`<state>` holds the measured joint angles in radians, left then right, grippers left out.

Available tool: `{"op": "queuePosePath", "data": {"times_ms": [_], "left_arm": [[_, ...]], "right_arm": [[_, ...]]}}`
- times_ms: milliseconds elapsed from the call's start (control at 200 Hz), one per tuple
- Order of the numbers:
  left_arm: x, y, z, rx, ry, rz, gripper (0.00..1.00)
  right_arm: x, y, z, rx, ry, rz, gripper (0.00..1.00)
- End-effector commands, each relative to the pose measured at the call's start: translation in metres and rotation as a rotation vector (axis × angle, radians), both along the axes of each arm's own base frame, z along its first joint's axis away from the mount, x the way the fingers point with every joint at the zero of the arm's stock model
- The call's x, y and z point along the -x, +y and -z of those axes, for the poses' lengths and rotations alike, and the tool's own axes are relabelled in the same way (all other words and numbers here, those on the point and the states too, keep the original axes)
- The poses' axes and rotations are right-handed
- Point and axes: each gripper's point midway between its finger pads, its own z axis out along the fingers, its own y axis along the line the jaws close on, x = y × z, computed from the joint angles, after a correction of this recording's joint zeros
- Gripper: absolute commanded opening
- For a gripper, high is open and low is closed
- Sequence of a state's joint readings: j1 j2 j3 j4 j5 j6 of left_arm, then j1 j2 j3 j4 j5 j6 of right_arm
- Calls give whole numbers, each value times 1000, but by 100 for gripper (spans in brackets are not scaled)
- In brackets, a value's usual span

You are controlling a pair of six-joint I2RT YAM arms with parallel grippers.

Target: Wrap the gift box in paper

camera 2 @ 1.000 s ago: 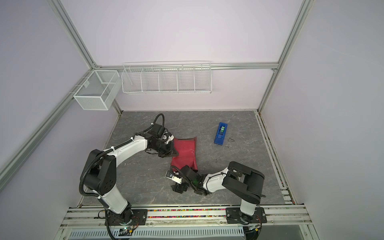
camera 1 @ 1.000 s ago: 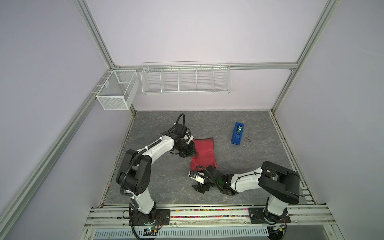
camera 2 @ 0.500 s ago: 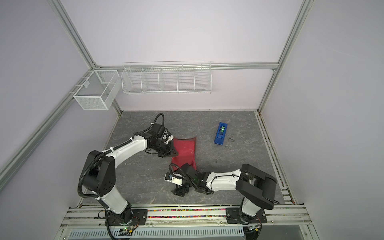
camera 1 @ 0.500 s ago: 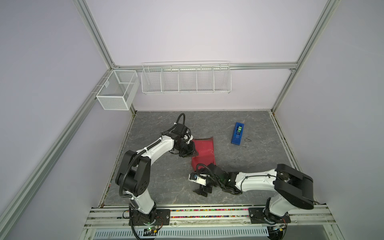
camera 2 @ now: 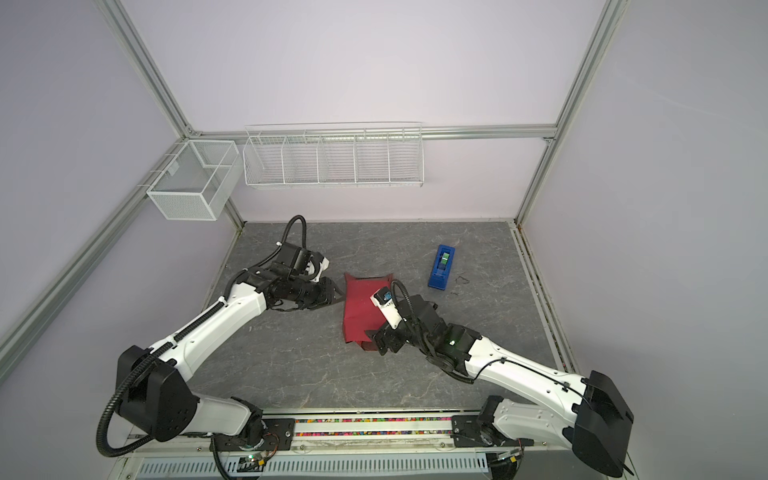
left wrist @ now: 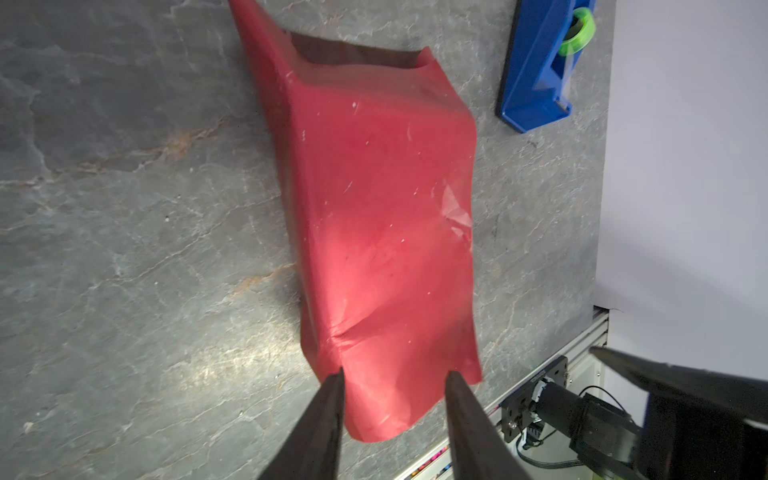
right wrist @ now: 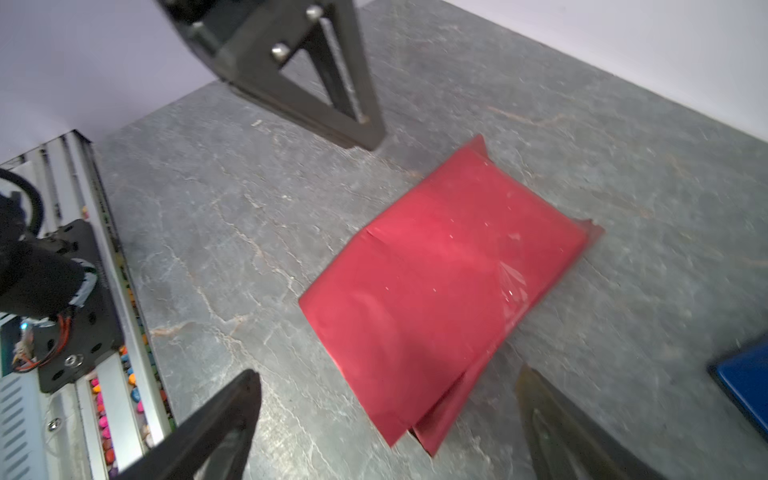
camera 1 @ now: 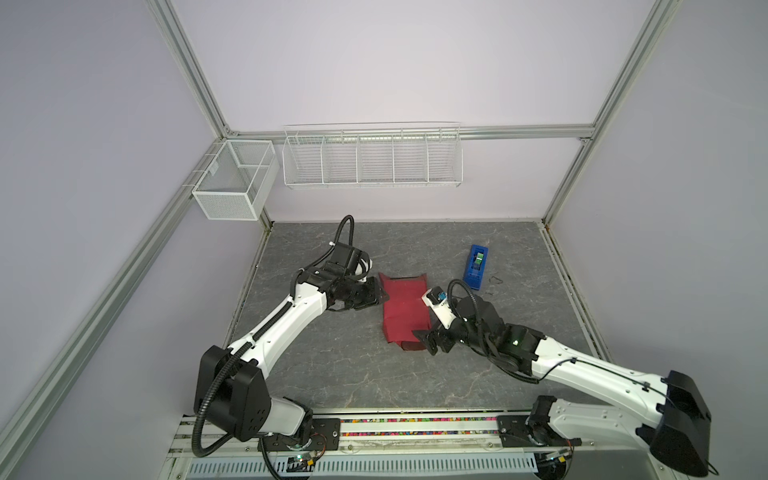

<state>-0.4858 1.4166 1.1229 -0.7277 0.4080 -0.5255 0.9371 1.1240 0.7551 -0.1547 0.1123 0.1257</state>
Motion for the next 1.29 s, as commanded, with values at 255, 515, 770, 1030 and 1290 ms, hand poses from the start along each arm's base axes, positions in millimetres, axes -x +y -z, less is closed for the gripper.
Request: {"op": "queuePosePath", "data": {"times_ms": [255, 515, 770, 1030, 1290], "left_arm": [[25, 7, 54, -55, 85, -32, 47], [37, 2, 51, -16, 32, -29, 52], [11, -28, 5, 51, -47, 84, 35], [-2, -55, 11, 71, 23, 193, 15], [0, -54, 49, -3, 127, 228, 9]], "right_arm": [[-11, -29, 43, 106, 218, 214, 94], [21, -10, 41, 30, 145, 93, 88], [70, 38, 84, 134, -174, -268, 92], [54, 58, 133, 247, -310, -331, 99], [22, 71, 154, 238, -351, -196, 91]]}}
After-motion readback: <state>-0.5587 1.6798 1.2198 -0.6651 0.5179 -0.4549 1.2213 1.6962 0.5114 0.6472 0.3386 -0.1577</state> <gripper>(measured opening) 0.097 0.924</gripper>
